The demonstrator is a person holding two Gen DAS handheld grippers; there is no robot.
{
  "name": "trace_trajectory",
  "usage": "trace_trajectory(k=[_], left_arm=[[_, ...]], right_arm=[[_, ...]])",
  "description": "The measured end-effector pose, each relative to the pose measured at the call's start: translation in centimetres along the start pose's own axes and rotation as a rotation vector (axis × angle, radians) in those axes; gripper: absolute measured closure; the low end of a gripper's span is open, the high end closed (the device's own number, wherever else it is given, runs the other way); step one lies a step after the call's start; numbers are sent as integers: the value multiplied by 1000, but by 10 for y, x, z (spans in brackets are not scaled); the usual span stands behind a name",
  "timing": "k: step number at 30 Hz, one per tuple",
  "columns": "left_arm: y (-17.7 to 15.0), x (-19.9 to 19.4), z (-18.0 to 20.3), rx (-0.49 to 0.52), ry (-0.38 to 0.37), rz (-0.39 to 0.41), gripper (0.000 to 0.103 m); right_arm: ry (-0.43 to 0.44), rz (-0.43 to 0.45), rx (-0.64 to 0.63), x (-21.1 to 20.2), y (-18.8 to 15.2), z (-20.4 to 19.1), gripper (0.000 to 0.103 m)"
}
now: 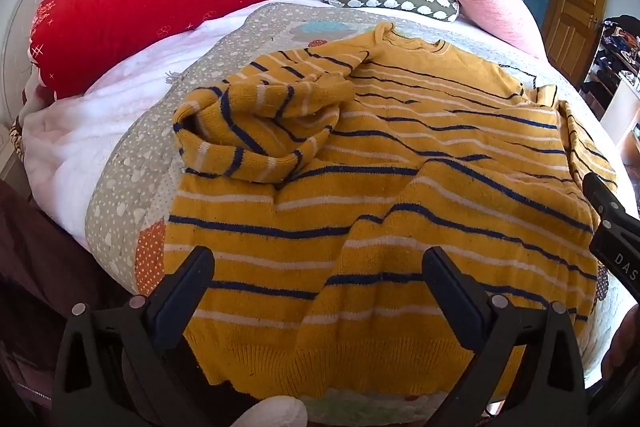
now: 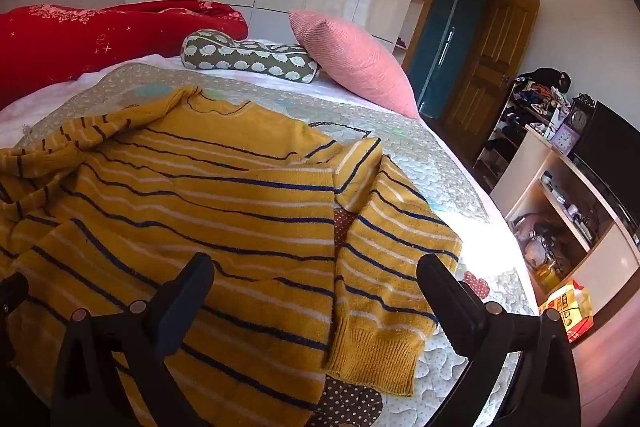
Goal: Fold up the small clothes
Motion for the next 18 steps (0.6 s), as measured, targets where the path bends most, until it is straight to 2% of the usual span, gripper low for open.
trace_trajectory(k=[3, 10, 18], left_arm=[[-1, 3, -2, 3, -8, -5, 0], [-26, 27, 9, 17, 8, -99, 0], [-35, 33, 10, 25, 30, -89, 0]], right_arm=[[23, -17, 28, 1, -2, -2, 1], [39, -90, 44, 18, -22, 2, 1], [91, -198, 81, 36, -49, 0, 1]])
Point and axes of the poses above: each gripper's, at about its wrist camera, not at the fingertips, and x roughly the way its jaws point, z to its right, y to its top, the point moved 10 cm from there along x, roughly the way its jaws point
